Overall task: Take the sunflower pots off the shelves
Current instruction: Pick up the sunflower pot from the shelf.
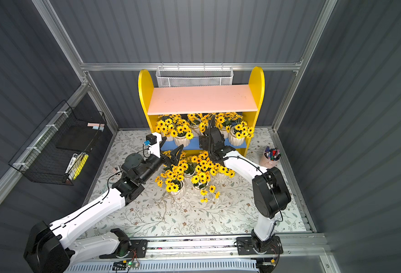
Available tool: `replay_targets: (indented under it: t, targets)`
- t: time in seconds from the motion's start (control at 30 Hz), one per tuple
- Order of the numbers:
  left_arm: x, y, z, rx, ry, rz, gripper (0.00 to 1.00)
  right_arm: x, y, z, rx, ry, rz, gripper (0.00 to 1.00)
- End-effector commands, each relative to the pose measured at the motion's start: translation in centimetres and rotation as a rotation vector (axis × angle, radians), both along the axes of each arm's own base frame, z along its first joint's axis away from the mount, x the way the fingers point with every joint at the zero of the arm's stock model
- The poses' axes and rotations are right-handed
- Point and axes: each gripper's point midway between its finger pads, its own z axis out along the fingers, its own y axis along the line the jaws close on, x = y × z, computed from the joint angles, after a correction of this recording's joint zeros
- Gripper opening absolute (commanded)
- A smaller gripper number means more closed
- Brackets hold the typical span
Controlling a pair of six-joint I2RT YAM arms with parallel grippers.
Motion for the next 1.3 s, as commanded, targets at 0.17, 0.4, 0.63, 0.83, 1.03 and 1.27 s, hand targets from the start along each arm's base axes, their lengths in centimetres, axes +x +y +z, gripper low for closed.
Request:
replay_targets:
  t: [0.17, 0.4, 0.63, 0.83, 1.03, 1.27]
  targets:
    - [-0.5, 0.1, 1.1, -0.028, -0.022, -0.018, 0.99, -0.3, -0.1, 0.4, 0.005, -0.014, -0.008, 0.99]
    - [-0.5, 0.2, 1.2, -0.029, -0.024, -0.010, 0.99, 0.9, 0.9, 0.1, -0.003, -0.012, 0.044, 0.99]
    - [-0.7, 0.4, 1.4, -0.031, -0.034, -0.008, 1.00, 2.3, 0.9, -0.4, -0.007, 0.010, 0.033, 0.99]
    - [-0.7, 0.2, 1.3, -0.031, -0.030, -0.015, 1.00, 2.8, 0.9, -1.1, -0.025, 0.017, 0.025, 0.99]
    - [-0.7, 0.0, 1.1, -0.028, -0.025, -0.024, 0.99, 2.6, 0.8, -1.2, -0.039, 0.001, 0.043, 0.92]
    - [-0.8, 0.2, 1.2, -0.030, -0.032, -0.021, 1.00, 1.4, 0.9, -0.9, 0.005, -0.021, 0.061, 0.62]
